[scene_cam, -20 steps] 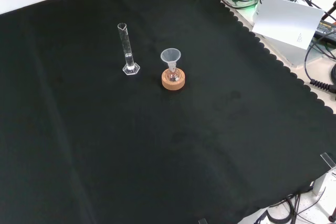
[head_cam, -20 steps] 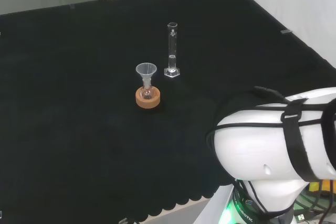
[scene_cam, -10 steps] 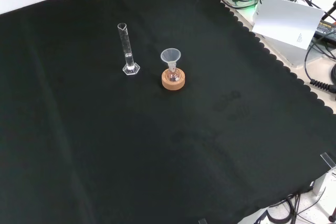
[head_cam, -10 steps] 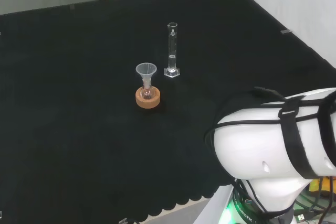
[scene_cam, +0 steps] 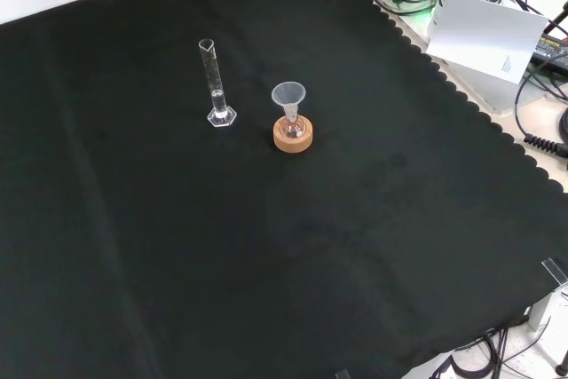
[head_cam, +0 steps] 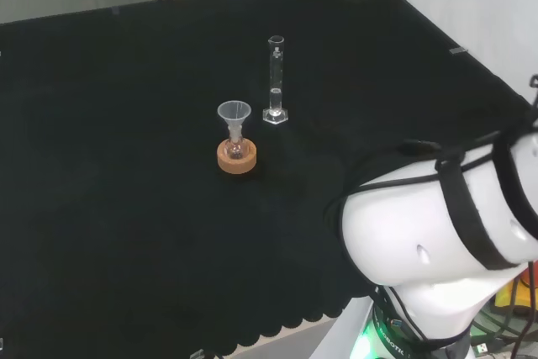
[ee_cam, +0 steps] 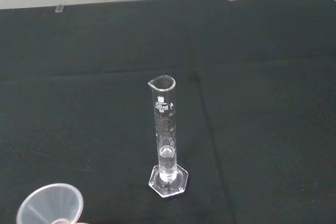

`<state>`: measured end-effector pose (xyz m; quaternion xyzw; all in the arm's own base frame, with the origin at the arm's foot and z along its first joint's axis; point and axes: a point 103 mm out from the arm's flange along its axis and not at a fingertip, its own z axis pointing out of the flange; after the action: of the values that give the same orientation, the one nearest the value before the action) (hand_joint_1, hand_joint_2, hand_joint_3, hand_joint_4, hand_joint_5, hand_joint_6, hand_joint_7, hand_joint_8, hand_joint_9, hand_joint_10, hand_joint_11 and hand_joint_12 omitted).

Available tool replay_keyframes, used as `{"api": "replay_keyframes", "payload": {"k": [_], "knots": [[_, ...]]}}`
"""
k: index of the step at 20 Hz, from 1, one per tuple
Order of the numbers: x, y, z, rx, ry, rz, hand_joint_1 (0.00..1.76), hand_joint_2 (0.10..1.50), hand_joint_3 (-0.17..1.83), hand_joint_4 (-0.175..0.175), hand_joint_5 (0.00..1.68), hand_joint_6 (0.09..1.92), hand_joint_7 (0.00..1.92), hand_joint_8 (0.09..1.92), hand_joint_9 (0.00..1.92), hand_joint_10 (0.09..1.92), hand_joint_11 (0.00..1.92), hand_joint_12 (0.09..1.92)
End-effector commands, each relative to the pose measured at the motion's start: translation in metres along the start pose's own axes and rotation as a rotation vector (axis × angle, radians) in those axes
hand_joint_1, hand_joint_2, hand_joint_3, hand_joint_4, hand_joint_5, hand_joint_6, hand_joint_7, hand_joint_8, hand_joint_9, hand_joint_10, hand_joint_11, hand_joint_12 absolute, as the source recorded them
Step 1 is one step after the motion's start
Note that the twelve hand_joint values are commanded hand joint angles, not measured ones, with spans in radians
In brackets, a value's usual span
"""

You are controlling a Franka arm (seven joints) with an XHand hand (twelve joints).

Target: Pick up the graduated cylinder.

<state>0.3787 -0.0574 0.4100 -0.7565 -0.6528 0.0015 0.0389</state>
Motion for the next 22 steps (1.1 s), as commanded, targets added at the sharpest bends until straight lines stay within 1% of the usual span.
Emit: {"api": "replay_keyframes", "payload": {"k": [1,3,6,8,10,14,18,22], "knots": [[-0.048,0.091,0.039,-0.028,0.067,0.001,0.06,1.3,0.01,-0.027,0.29,0.09,0.05,0.56,0.25,0.69,0.16,1.37],[-0.051,0.106,0.047,-0.037,0.08,-0.019,0.09,1.29,0.01,-0.028,0.29,0.09,0.06,0.57,0.26,0.69,0.16,1.37],[-0.053,0.124,0.063,-0.051,0.105,-0.048,0.18,1.24,-0.02,-0.03,0.28,0.09,0.09,0.58,0.32,0.7,0.16,1.38],[-0.055,0.134,0.076,-0.053,0.137,-0.053,0.25,1.21,-0.04,-0.03,0.28,0.09,0.11,0.59,0.34,0.7,0.17,1.38],[-0.056,0.142,0.089,-0.05,0.158,-0.059,0.3,1.19,-0.05,-0.03,0.27,0.09,0.12,0.6,0.36,0.7,0.18,1.38],[-0.059,0.151,0.114,-0.028,0.218,-0.065,0.33,1.18,-0.05,-0.03,0.27,0.09,0.13,0.61,0.36,0.69,0.19,1.37],[-0.062,0.156,0.137,-0.022,0.274,-0.1,0.37,1.15,-0.07,-0.03,0.27,0.09,0.13,0.62,0.37,0.68,0.19,1.37],[-0.063,0.156,0.156,-0.006,0.291,-0.117,0.4,1.14,-0.08,-0.028,0.28,0.09,0.14,0.62,0.37,0.68,0.19,1.37]]}}
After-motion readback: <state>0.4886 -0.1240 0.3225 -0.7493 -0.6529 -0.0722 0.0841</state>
